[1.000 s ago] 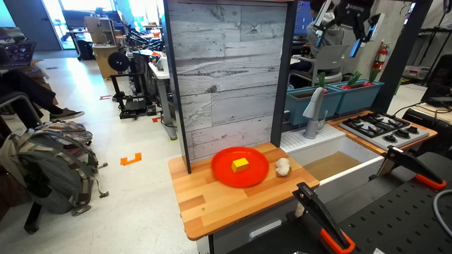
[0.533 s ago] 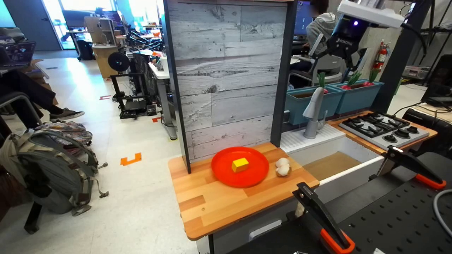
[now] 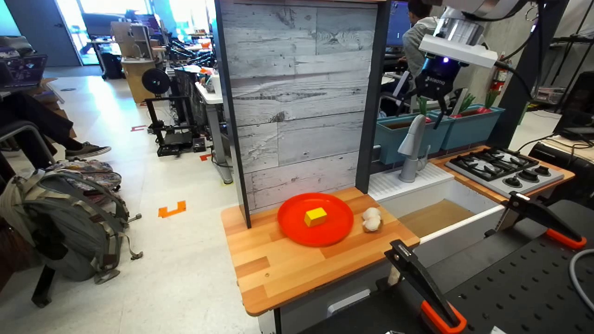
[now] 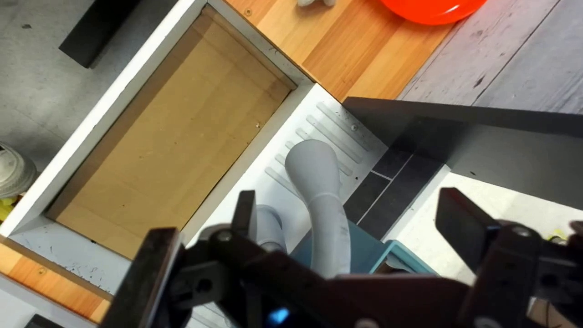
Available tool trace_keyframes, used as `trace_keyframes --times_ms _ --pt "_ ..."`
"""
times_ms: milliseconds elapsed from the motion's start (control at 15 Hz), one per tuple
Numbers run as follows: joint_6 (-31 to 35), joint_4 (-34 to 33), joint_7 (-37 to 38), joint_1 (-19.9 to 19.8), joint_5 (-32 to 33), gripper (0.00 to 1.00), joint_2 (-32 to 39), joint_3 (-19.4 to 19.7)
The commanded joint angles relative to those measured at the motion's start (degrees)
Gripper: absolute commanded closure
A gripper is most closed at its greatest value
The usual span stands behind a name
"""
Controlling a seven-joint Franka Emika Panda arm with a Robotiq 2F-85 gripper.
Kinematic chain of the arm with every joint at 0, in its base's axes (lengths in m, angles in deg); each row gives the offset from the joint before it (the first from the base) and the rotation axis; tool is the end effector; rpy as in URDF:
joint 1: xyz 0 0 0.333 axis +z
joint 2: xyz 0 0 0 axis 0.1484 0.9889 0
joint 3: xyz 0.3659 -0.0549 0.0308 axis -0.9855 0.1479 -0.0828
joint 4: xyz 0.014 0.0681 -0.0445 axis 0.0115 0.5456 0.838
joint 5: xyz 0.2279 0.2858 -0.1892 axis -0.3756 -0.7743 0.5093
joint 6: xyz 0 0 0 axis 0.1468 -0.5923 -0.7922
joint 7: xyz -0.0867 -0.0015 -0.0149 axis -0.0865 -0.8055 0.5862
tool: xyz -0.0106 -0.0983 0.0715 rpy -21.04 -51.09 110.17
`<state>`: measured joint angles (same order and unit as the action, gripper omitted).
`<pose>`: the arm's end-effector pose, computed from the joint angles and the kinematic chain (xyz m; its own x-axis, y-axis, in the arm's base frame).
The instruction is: Move the grey faucet to the right
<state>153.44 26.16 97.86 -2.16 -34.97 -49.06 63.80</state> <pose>0.6629 -0.1899 0.2034 0.6877 -0.7143 -0.1297 -0.7243 -0.6630 -0.1894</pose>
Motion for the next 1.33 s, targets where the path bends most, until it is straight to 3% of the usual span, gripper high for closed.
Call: trace_keyframes --times_ms 0,200,267,400,933,1267 --pt "0.24 -4.16 2.95 -0.84 -0.37 0.0 3.3 -0.84" --pt "-0.41 -6.15 4.94 -0.88 -0.44 0.0 4.71 -0.86" --pt "-0.46 -6.63 5.43 -0.79 -0.21 0.24 5.06 -0.76" --pt "-0.4 -7.38 6.5 -0.22 0.92 0.34 5.72 -0.13" --pt "-2.72 -9.58 10.65 -0.13 2.77 0.96 6.97 1.53" --pt "-4.3 -7.58 7.8 -0.42 4.89 0.94 4.77 1.96"
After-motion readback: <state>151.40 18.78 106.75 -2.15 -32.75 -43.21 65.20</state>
